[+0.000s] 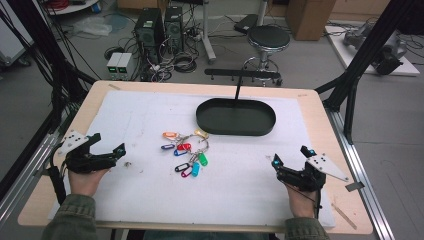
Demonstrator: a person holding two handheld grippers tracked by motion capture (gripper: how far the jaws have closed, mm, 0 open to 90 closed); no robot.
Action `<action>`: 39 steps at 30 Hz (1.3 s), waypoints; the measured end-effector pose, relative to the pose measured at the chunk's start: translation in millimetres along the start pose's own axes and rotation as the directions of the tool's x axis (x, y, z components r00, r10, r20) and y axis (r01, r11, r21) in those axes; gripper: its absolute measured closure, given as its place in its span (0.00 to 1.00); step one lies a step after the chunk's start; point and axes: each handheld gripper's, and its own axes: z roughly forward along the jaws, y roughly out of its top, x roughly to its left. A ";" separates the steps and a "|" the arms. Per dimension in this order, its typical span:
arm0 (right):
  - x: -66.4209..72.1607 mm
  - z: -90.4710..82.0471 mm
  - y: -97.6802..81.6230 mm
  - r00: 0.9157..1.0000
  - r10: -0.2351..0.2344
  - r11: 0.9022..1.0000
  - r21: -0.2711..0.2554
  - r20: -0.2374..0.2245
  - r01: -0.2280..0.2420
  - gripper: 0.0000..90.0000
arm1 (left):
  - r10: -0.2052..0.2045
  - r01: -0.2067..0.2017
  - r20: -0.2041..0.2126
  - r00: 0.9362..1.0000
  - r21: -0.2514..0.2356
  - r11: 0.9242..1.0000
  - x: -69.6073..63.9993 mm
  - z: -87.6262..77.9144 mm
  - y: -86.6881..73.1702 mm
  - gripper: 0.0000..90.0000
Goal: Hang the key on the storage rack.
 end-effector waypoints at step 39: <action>0.0 -1.1 0.2 1.000 0.017 1.000 -0.009 0.015 -0.017 0.00 | 0.169 -0.205 0.196 0.966 0.184 0.961 -57.6 61.6 24.0 0.02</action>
